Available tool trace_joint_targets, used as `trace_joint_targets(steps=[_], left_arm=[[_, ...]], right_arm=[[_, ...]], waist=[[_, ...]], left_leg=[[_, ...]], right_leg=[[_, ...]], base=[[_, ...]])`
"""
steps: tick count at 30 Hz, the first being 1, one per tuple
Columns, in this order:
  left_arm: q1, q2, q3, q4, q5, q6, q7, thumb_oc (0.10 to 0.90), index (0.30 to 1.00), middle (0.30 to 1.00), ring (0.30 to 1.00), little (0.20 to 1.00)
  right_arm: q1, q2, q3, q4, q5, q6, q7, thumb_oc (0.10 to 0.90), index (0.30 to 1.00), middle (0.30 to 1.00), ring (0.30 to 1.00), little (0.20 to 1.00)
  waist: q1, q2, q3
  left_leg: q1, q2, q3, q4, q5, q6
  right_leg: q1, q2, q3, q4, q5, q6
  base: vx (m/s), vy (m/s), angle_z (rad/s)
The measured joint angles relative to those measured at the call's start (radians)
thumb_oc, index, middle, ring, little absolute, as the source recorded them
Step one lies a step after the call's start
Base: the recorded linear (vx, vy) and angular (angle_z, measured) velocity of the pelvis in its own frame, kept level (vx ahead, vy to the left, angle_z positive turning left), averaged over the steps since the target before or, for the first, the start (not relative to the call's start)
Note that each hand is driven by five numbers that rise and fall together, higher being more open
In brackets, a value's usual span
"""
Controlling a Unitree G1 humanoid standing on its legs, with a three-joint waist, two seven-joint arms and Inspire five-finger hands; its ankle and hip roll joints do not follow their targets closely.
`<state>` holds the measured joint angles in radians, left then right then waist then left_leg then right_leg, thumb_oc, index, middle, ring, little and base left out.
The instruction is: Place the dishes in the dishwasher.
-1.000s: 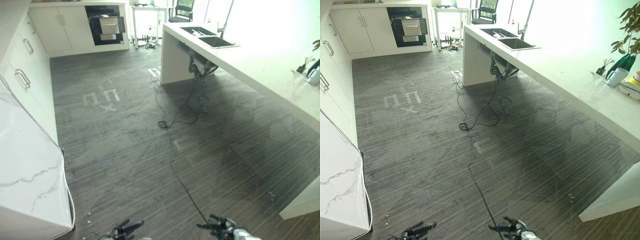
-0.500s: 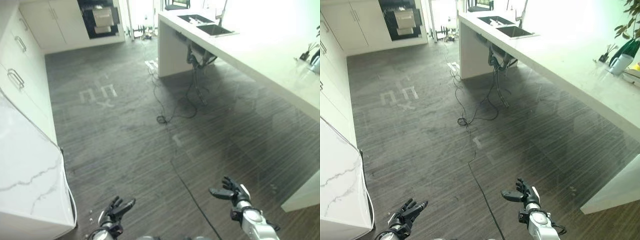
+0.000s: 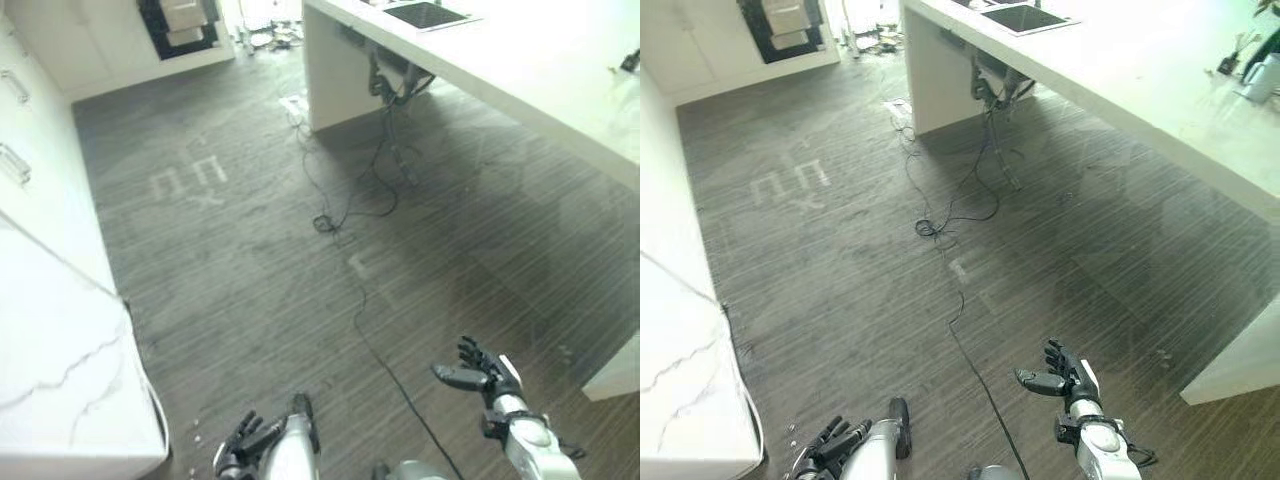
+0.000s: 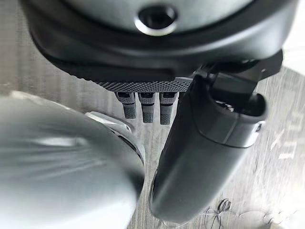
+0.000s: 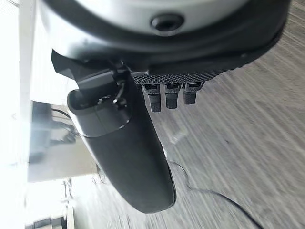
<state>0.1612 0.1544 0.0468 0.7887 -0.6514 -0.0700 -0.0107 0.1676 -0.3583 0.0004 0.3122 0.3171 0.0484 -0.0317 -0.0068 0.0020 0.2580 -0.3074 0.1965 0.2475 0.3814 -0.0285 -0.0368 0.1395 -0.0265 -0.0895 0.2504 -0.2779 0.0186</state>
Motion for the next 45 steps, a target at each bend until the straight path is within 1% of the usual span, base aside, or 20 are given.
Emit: trace_joint_targets(steps=[4,5,7,9,11,13,15,18,20,21,25,29,30,31,33,36,38,41,43,45], left_arm=[[-0.088,0.054,0.003,-0.064,0.033,-0.002,-0.005,0.8,0.9,0.9,0.9,0.9],[-0.09,0.055,0.002,-0.064,0.033,-0.002,-0.005,0.8,0.9,0.9,0.9,0.9],[-0.153,0.078,-0.01,-0.069,0.058,-0.003,-0.017,0.8,0.9,0.9,0.9,0.9],[-0.178,0.089,-0.014,-0.072,0.079,-0.003,-0.021,0.8,0.9,0.9,0.9,0.9],[-0.163,0.099,-0.055,-0.068,0.082,-0.003,0.004,0.8,0.9,0.9,0.9,0.9],[-0.141,0.094,-0.084,-0.072,0.107,0.006,0.019,0.8,0.9,0.9,0.9,0.9],[-0.125,0.092,-0.096,-0.099,0.112,0.019,0.02,0.8,0.9,0.9,0.9,0.9],[-0.103,0.095,-0.102,-0.12,0.127,0.03,0.012,0.8,0.9,0.9,0.9,0.9],[-0.086,0.097,-0.102,-0.103,0.151,0.038,-0.002,0.8,0.9,0.9,0.9,0.9],[-0.084,0.098,-0.102,-0.084,0.156,0.041,-0.001,0.8,0.9,0.9,0.9,0.9],[-0.037,0.084,-0.112,-0.064,0.158,0.05,-0.004,0.8,0.9,0.9,0.9,0.9],[-0.031,0.056,-0.114,-0.103,0.154,0.054,-0.001,0.8,0.9,0.9,0.9,0.9],[-0.039,0.056,-0.116,-0.114,0.153,0.061,-0.001,0.8,0.9,0.9,0.9,0.9],[-0.049,0.04,-0.124,-0.124,0.151,0.067,0.0,0.8,0.9,0.9,0.9,0.9],[-0.044,0.023,-0.13,-0.184,0.146,0.068,-0.004,0.8,0.9,0.9,0.9,0.9],[-0.066,0.022,-0.141,-0.228,0.144,0.065,-0.019,0.8,0.9,0.9,0.9,0.9],[-0.082,0.026,-0.153,-0.242,0.142,0.047,-0.019,0.8,0.9,0.9,0.9,0.9],[-0.088,0.03,-0.183,-0.26,0.144,0.042,-0.033,0.8,0.9,0.9,0.9,0.9],[-0.08,0.033,-0.189,-0.281,0.143,0.036,-0.039,0.8,0.9,0.9,0.9,0.9],[-0.015,0.036,-0.192,-0.289,0.143,0.045,-0.04,0.8,0.9,0.9,0.9,0.9]], right_arm=[[0.008,0.047,0.002,-0.033,0.001,-0.002,-0.006,0.8,0.9,0.9,0.9,0.9],[0.008,0.048,0.003,-0.033,0.001,-0.003,-0.006,0.8,0.9,0.9,0.9,0.9],[-0.049,0.083,0.028,-0.04,0.001,-0.015,-0.026,0.8,0.9,0.9,0.9,0.9],[-0.071,0.109,0.032,-0.052,0.001,-0.018,-0.033,0.8,0.9,0.9,0.9,0.9],[-0.12,0.127,0.067,-0.073,0.001,-0.032,-0.04,0.8,0.9,0.9,0.9,0.9],[-0.128,0.122,0.089,-0.076,0.001,-0.04,-0.041,0.8,0.9,0.9,0.9,0.9],[-0.089,0.11,0.102,-0.082,0.002,-0.038,-0.042,0.8,0.9,0.9,0.9,0.9],[0.044,0.094,0.081,-0.112,0.012,-0.055,-0.031,0.8,0.9,0.9,0.9,0.9],[0.105,0.091,0.048,-0.102,0.035,-0.065,-0.018,0.8,0.9,0.9,0.9,0.9],[0.107,0.089,0.035,-0.086,0.045,-0.066,-0.013,0.8,0.9,0.9,0.9,0.9],[0.093,0.084,0.031,-0.075,0.046,-0.065,-0.013,0.8,0.9,0.9,0.9,0.9],[0.0,0.048,0.062,-0.077,0.045,-0.065,-0.035,0.8,0.9,0.9,0.9,0.9],[-0.029,0.035,0.065,-0.076,0.044,-0.065,-0.037,0.8,0.9,0.9,0.9,0.9],[-0.057,0.017,0.065,-0.076,0.044,-0.064,-0.046,0.8,0.9,0.9,0.9,0.9],[-0.098,-0.009,0.064,-0.095,0.045,-0.063,-0.049,0.8,0.9,0.9,0.9,0.9],[-0.129,-0.035,0.049,-0.149,0.045,-0.072,-0.058,0.8,0.9,0.9,0.9,0.9],[-0.136,-0.047,0.032,-0.152,0.045,-0.074,-0.04,0.8,0.9,0.9,0.9,0.9],[-0.09,-0.051,0.01,-0.159,0.045,-0.075,-0.041,0.8,0.9,0.9,0.9,0.9],[-0.07,-0.046,0.002,-0.157,0.045,-0.066,-0.038,0.8,0.9,0.9,0.9,0.9],[-0.067,-0.046,0.006,-0.159,0.047,-0.064,-0.012,0.8,0.9,0.9,0.9,0.9]], waist=[[0.01,-0.069,-0.047],[0.01,-0.069,-0.047],[0.004,-0.048,-0.059],[0.013,-0.041,-0.061],[0.005,0.002,-0.059],[-0.002,0.033,-0.06],[-0.023,0.03,-0.059],[-0.057,-0.029,-0.063],[-0.093,-0.051,-0.055],[-0.111,-0.076,-0.043],[-0.126,-0.054,-0.031],[-0.115,-0.033,-0.068],[-0.108,-0.031,-0.086],[-0.098,-0.003,-0.092],[-0.088,0.006,-0.097],[-0.097,0.004,-0.107],[-0.074,-0.035,-0.111],[-0.082,-0.069,-0.104],[-0.066,-0.079,-0.094],[-0.072,-0.063,-0.092]], left_leg=[[0.072,-0.103,0.027,0.004,-0.044,0.141],[0.073,-0.104,0.027,0.004,-0.045,0.142],[0.091,-0.117,0.0,0.012,-0.083,0.167],[0.114,-0.129,-0.008,0.016,-0.105,0.181],[0.144,-0.122,0.009,0.066,-0.181,0.223],[0.188,-0.133,0.016,0.024,-0.19,0.211],[0.234,-0.158,-0.015,-0.028,-0.192,0.171],[0.28,-0.235,-0.08,-0.051,-0.217,0.126],[0.296,-0.275,-0.123,-0.009,-0.267,0.112],[0.315,-0.294,-0.122,0.008,-0.275,0.13],[0.406,-0.298,-0.121,0.004,-0.325,0.116],[0.584,-0.277,-0.143,-0.191,-0.336,0.092],[0.608,-0.275,-0.151,-0.21,-0.341,0.084],[0.603,-0.248,-0.147,-0.191,-0.331,0.068],[0.598,-0.212,-0.109,-0.091,-0.269,-0.012],[0.569,-0.179,-0.102,-0.018,-0.19,-0.054],[0.406,-0.152,-0.069,0.348,-0.048,-0.112],[0.187,-0.119,-0.105,0.541,-0.056,-0.099],[0.101,-0.084,-0.056,0.459,-0.086,-0.033],[0.108,-0.055,0.032,0.053,-0.073,-0.028]], right_leg=[[0.078,-0.092,-0.036,-0.002,0.076,0.081],[0.078,-0.092,-0.036,-0.002,0.078,0.082],[-0.004,-0.107,-0.035,0.221,0.131,0.179],[-0.101,-0.1,0.002,0.424,0.197,0.189],[-0.327,-0.142,-0.001,0.765,0.529,0.193],[-0.459,-0.16,-0.071,0.777,0.363,0.145],[-0.499,-0.138,-0.157,0.533,0.263,0.129],[-0.505,-0.135,-0.219,0.12,0.291,0.101],[-0.525,-0.163,-0.181,-0.087,0.335,0.103],[-0.564,-0.186,-0.129,-0.087,0.337,0.09],[-0.655,-0.206,-0.07,0.058,0.329,0.049],[-0.5,-0.13,-0.115,0.113,0.313,0.025],[-0.476,-0.102,-0.111,0.113,0.334,-0.055],[-0.471,-0.08,-0.119,0.127,0.306,-0.054],[-0.418,-0.034,-0.111,0.113,0.276,-0.087],[-0.365,0.012,-0.105,0.094,0.225,-0.117],[-0.334,0.007,-0.06,0.105,0.189,-0.144],[-0.272,0.008,-0.044,0.043,0.159,-0.161],[-0.24,0.013,-0.044,0.012,0.161,-0.137],[-0.186,0.045,-0.029,-0.031,0.163,-0.126]], base=[[0.34,0.205,0.15],[0.28,0.19,0.39],[0.15,0.17,0.41],[0.19,0.257,0.3],[0.19,0.114,-0.17],[0.25,-0.035,-0.12],[0.32,-0.139,0.43],[0.48,-0.322,0.78],[0.44,-0.28,0.68],[0.41,-0.214,0.47],[0.37,-0.228,0.12],[0.32,-0.22,0.19],[0.3,-0.193,-0.02],[0.26,-0.167,-0.12],[0.25,-0.164,-0.39],[0.28,-0.243,-0.38],[0.16,-0.157,-0.64],[0.22,-0.087,-0.09],[0.27,0.057,-0.12],[0.36,0.192,-0.34]])
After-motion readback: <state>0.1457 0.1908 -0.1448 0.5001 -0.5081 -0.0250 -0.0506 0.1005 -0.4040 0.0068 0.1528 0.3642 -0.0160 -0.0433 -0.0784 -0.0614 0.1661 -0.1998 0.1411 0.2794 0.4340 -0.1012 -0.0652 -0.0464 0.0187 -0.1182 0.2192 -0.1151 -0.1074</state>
